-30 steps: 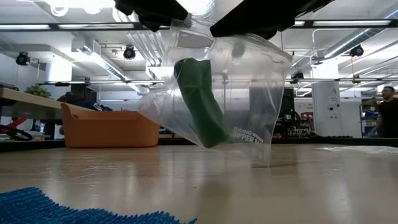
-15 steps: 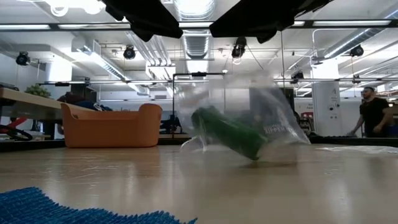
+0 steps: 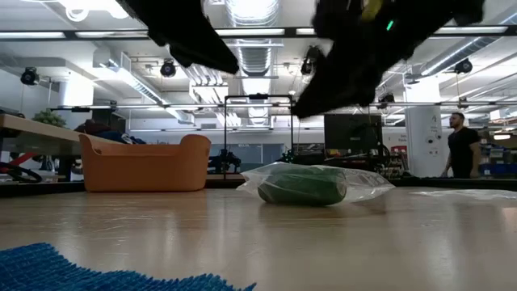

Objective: Roll bandage
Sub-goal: Close the transparent zip bag

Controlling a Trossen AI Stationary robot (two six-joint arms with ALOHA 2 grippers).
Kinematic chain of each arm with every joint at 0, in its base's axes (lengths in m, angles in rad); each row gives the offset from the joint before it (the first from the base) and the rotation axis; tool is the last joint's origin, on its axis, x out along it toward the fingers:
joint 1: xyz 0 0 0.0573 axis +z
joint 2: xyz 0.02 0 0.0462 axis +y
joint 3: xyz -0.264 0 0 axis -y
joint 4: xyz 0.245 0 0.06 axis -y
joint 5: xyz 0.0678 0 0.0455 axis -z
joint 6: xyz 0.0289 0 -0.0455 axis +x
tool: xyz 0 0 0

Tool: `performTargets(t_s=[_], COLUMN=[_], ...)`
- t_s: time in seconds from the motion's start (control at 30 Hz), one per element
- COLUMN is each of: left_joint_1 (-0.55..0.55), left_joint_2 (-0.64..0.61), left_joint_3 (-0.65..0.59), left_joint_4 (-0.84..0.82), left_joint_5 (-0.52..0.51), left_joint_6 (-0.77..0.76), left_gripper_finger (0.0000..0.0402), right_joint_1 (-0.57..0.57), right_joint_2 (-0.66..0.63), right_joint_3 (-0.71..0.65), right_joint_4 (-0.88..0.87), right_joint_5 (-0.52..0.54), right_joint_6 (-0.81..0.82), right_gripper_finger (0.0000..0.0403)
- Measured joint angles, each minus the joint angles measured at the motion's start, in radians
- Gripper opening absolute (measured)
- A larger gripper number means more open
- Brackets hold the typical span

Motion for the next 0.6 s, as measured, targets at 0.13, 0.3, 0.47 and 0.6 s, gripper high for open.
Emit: performTargets(t_s=[0.13, 0.3, 0.47, 0.6], left_joint_1=[0.036, 0.064, 0.069, 0.069], left_joint_2=[0.072, 0.173, 0.241, 0.278], left_joint_3=[-0.006, -0.006, 0.002, 0.009], left_joint_4=[0.002, 0.076, 0.140, 0.135], left_joint_5=[-0.002, -0.001, 0.000, 0.079], left_joint_6=[-0.011, 0.040, 0.077, 0.077], left_gripper_finger=[0.0107, 0.0116, 0.0122, 0.0122], right_joint_1=[-0.114, -0.195, -0.279, -0.322], right_joint_2=[0.000, -0.008, -0.010, -0.013], right_joint_3=[-0.065, -0.132, -0.147, -0.147], right_joint_4=[-0.021, -0.021, -0.032, -0.050], right_joint_5=[-0.109, -0.236, -0.466, -0.550], right_joint_6=[0.148, 0.235, 0.272, 0.311], right_gripper_finger=[0.0167, 0.0195, 0.0217, 0.0232])
